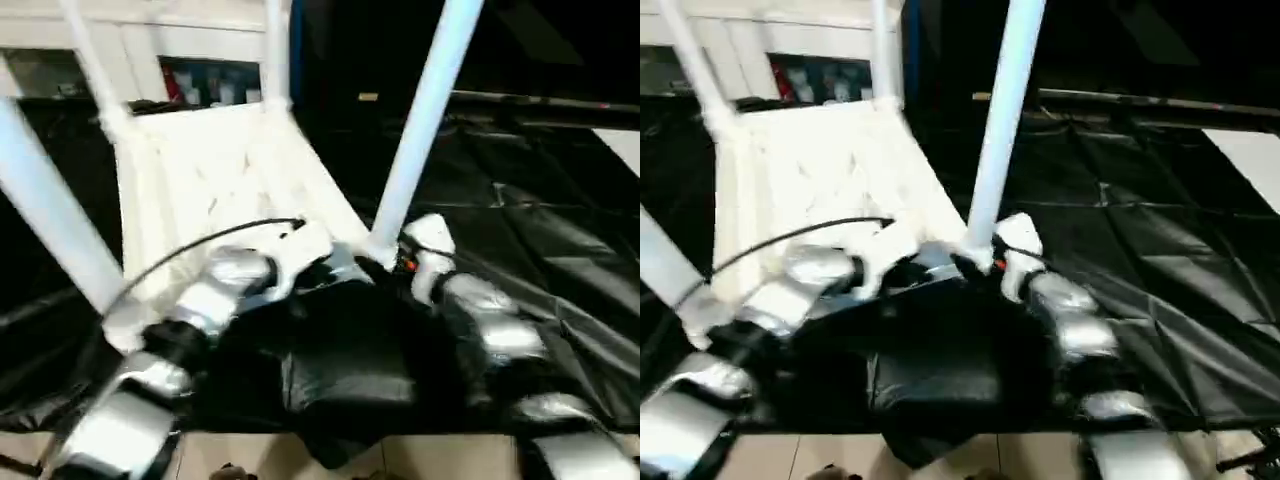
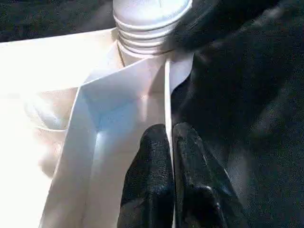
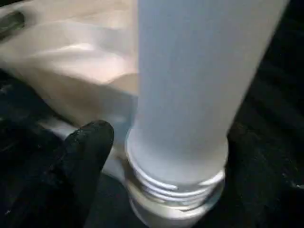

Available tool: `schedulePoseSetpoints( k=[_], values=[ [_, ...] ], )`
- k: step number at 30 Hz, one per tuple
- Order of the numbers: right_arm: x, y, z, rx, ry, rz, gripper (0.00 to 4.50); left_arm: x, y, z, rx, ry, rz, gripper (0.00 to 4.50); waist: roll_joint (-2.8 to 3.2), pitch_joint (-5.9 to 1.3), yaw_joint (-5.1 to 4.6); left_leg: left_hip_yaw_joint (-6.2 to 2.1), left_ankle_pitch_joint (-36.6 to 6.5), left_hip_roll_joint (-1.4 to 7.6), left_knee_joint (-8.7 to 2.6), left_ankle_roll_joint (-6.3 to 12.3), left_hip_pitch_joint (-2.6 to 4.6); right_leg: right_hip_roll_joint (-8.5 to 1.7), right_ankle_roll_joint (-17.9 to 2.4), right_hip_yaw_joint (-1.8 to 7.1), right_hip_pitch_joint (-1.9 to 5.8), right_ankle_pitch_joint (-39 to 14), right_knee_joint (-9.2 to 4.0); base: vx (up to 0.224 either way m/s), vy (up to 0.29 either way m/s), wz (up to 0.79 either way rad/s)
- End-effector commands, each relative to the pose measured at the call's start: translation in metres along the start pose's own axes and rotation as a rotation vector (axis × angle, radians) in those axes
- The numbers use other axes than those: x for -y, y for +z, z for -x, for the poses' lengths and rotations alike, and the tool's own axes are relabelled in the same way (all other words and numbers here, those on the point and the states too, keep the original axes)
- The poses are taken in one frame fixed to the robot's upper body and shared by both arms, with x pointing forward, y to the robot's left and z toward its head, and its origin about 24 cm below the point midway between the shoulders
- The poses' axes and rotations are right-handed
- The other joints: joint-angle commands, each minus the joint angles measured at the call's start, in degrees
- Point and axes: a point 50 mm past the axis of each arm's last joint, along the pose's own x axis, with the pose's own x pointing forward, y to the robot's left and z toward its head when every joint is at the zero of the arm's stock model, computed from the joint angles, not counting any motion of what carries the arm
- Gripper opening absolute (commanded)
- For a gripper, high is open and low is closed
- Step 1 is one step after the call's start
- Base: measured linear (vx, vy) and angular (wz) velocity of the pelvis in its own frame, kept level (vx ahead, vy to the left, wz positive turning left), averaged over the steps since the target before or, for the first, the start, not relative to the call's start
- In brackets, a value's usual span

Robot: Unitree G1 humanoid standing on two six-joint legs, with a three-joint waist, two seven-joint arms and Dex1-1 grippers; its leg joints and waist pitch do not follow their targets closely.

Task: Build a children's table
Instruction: Rotate leg to tighten

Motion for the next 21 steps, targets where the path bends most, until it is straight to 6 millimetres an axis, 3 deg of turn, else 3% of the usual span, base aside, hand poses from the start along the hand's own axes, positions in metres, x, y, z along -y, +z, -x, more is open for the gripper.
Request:
schedulePoseSetpoints(
  k=[1, 4, 11, 21],
  values=[
    [-0.009, 0.007, 0.000, 0.011, 0.142, 0.025, 3.99, 0.011, -0.005, -0.002, 0.012, -0.093, -0.011, 0.00, -0.47, -3.12, 0.33, -1.23, -11.4, 2.48, -3.74, 4.20, 0.39, -5.13, -9.5, 3.21, 2.70, -13.5, -5.03, 0.000, 0.000, 0.00],
    [-0.008, 0.008, 0.011, -0.021, 0.198, 0.052, 3.99, 0.012, -0.006, 0.009, 0.040, -0.166, 0.014, 0.00, -0.48, -3.03, 0.72, -1.22, -11.9, 2.55, -3.88, 3.48, 0.66, -5.17, -9.5, 3.16, 2.53, -15.5, -5.20, 0.000, 0.000, 0.00],
    [-0.007, 0.006, 0.016, -0.057, 0.226, 0.062, 3.99, 0.011, -0.011, 0.020, 0.030, -0.212, 0.015, 0.00, -0.49, -2.92, 1.05, -1.24, -12.7, 2.60, -4.05, 1.99, 0.85, -5.23, -9.4, 3.25, 2.34, -17.2, -5.32, 0.000, 0.000, 0.00],
    [-0.009, 0.008, 0.012, -0.046, 0.246, 0.050, 3.16, 0.011, -0.011, 0.022, 0.035, -0.212, 0.023, 0.00, -0.82, -2.82, 1.03, -1.30, -12.4, 2.55, -4.07, 1.92, 0.66, -5.31, -8.8, 3.20, 2.39, -18.1, -5.35, 0.000, 0.000, 0.00]
  ],
)
